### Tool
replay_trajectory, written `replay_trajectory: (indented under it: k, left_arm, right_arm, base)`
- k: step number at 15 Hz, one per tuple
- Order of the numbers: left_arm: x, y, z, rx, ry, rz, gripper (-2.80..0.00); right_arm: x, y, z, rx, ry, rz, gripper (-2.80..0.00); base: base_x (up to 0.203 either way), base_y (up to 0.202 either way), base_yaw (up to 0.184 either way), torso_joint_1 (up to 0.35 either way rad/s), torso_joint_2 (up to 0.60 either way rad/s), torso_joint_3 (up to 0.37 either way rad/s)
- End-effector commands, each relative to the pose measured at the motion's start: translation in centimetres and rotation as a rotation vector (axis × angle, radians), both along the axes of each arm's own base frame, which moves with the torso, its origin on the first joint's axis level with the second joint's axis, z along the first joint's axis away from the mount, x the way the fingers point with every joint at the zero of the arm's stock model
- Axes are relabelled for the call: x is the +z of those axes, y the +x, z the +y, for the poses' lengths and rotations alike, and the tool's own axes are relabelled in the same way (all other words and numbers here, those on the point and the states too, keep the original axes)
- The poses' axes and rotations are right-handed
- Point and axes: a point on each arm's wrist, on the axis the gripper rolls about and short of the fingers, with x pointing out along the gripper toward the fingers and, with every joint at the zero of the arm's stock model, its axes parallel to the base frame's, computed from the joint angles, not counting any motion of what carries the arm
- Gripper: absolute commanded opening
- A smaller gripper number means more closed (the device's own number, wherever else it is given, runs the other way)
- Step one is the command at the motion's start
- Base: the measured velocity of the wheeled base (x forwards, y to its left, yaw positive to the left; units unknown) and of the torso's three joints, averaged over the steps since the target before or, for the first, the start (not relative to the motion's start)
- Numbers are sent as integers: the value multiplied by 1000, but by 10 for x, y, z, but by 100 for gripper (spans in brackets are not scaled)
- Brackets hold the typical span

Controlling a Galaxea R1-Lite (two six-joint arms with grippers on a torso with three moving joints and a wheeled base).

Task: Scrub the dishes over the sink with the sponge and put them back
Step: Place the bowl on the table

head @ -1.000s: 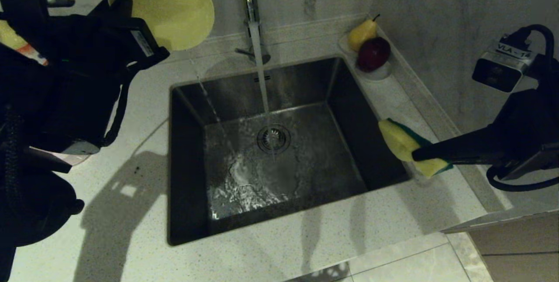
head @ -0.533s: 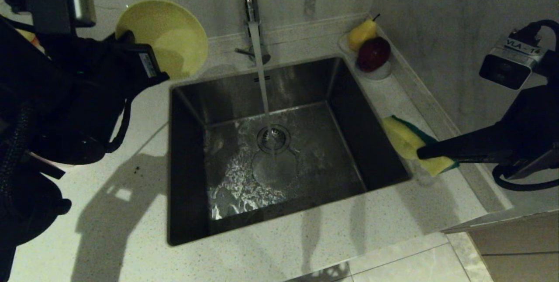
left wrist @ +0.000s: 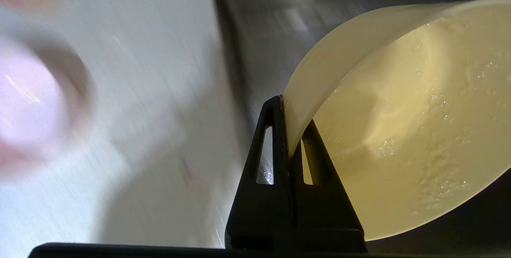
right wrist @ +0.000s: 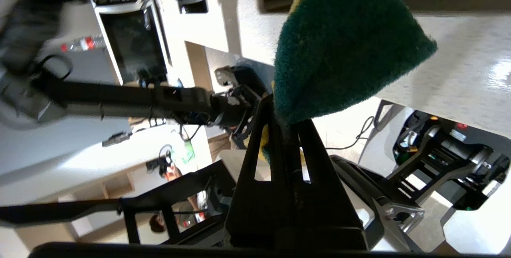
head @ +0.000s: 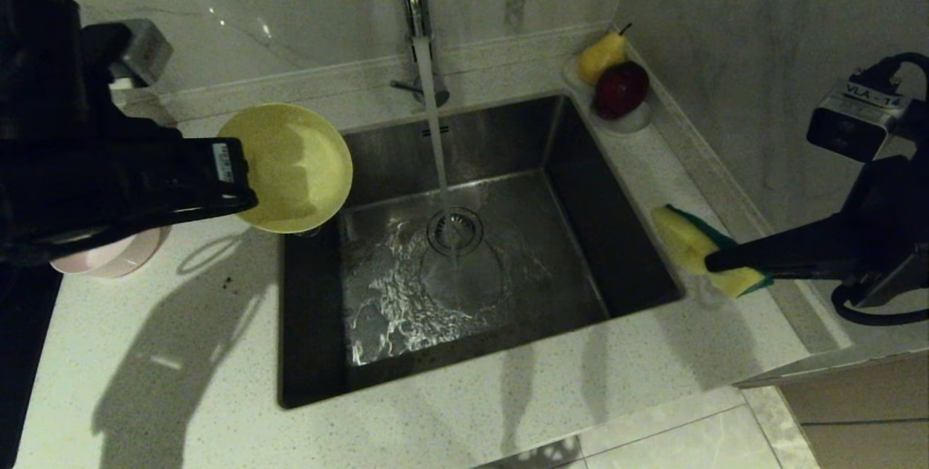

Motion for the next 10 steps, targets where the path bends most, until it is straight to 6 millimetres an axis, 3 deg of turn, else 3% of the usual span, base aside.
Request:
replay_trajectory:
  k: [1, 5, 10]
  left_arm:
    - [9, -26, 32, -14, -211, 275, -280]
    - [20, -38, 59, 183, -483, 260, -280]
    - [0, -29, 90, 441, -646, 320, -280]
  right_arm:
    - [-3, 0, -4, -15, -2, 14, -280]
    - [-7, 7, -8, -33, -3, 28, -280]
    - [-17, 27, -8, -39, -2, 73, -280]
  base:
    - [0, 0, 0, 0, 0, 0]
    - [0, 0, 0, 0, 0, 0]
    - [0, 0, 0, 0, 0, 0]
